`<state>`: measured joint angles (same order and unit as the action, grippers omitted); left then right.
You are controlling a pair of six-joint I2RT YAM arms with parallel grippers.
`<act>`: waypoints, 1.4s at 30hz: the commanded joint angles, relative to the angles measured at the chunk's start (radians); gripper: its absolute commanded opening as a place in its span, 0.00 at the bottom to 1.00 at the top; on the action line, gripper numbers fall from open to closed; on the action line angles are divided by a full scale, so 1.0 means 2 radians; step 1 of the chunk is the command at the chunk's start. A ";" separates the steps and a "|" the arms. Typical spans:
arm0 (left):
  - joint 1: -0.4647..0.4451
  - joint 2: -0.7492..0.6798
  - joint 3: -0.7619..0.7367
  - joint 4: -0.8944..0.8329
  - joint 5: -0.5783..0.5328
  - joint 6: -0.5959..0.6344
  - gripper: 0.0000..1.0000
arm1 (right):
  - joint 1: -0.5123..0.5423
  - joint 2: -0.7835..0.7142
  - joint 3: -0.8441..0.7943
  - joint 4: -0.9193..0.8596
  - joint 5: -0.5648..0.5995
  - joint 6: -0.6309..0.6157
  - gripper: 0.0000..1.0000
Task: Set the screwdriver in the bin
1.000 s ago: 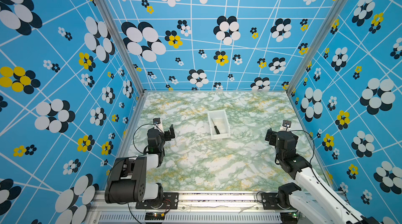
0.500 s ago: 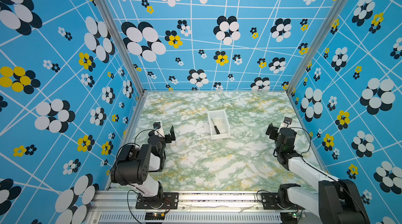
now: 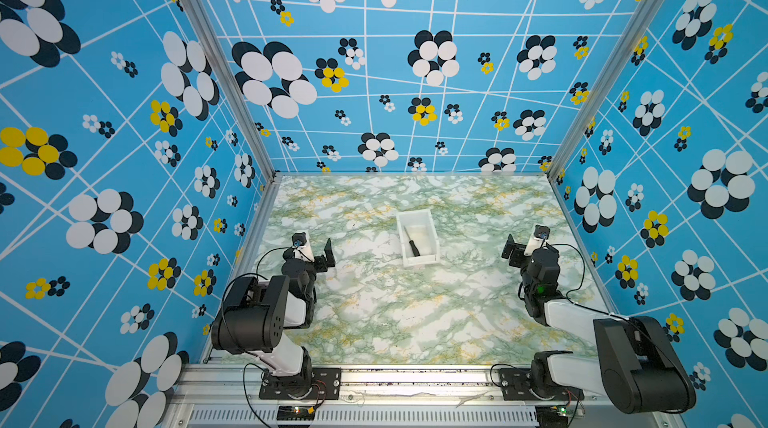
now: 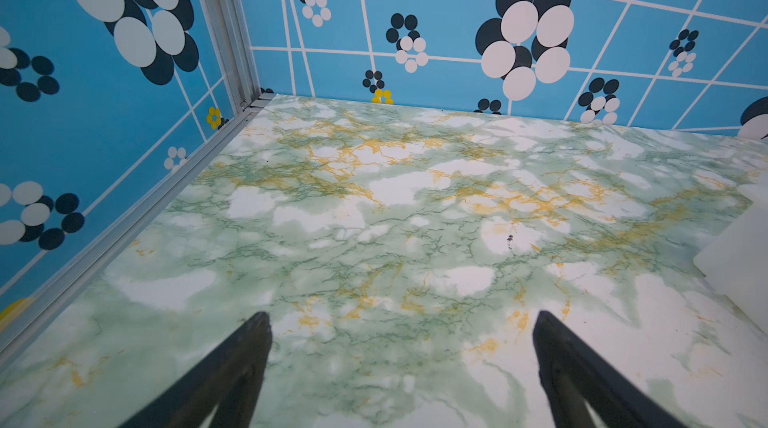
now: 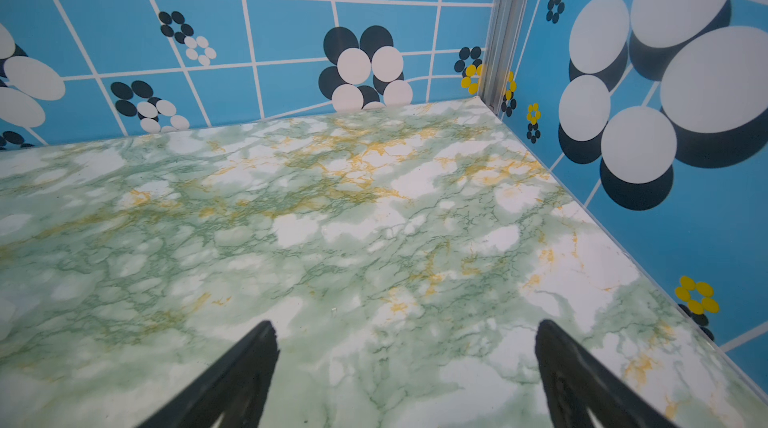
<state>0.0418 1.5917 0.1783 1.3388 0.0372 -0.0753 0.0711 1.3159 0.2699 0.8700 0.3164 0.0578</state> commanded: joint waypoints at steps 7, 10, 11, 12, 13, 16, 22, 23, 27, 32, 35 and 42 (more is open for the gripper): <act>0.000 0.003 -0.005 0.016 0.001 0.005 0.99 | -0.002 0.125 0.019 0.107 -0.039 -0.029 0.99; 0.001 0.003 -0.005 0.017 0.002 0.005 0.99 | -0.003 0.112 0.050 0.026 -0.034 -0.024 0.99; 0.001 0.003 -0.006 0.018 0.002 0.005 0.99 | -0.007 0.113 0.057 0.012 -0.038 -0.018 0.99; 0.001 0.003 -0.006 0.018 0.001 0.005 0.99 | -0.014 0.116 0.058 0.016 -0.047 -0.013 0.99; 0.000 0.003 -0.006 0.018 0.001 0.005 0.99 | -0.018 0.115 0.059 0.012 -0.053 -0.010 0.99; 0.001 0.003 -0.006 0.018 0.001 0.005 0.99 | -0.018 0.115 0.059 0.012 -0.053 -0.010 0.99; 0.001 0.003 -0.006 0.020 0.001 0.005 0.99 | -0.018 0.115 0.058 0.014 -0.052 -0.011 0.99; 0.000 0.003 -0.006 0.020 0.001 0.005 0.99 | -0.018 0.115 0.058 0.014 -0.052 -0.011 0.99; 0.000 0.003 -0.006 0.019 0.001 0.005 0.99 | -0.018 0.114 0.058 0.014 -0.052 -0.011 0.99; 0.001 0.004 -0.006 0.020 0.001 0.005 0.99 | -0.018 0.114 0.058 0.014 -0.052 -0.012 0.99; 0.000 0.004 -0.006 0.020 0.001 0.005 0.99 | -0.018 0.115 0.058 0.014 -0.052 -0.011 0.99; 0.001 0.004 -0.006 0.020 0.001 0.005 0.99 | -0.018 0.114 0.059 0.012 -0.053 -0.011 0.99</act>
<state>0.0418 1.5917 0.1776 1.3403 0.0372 -0.0753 0.0383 1.5551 0.3805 0.9005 0.2253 0.0257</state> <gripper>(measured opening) 0.992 0.991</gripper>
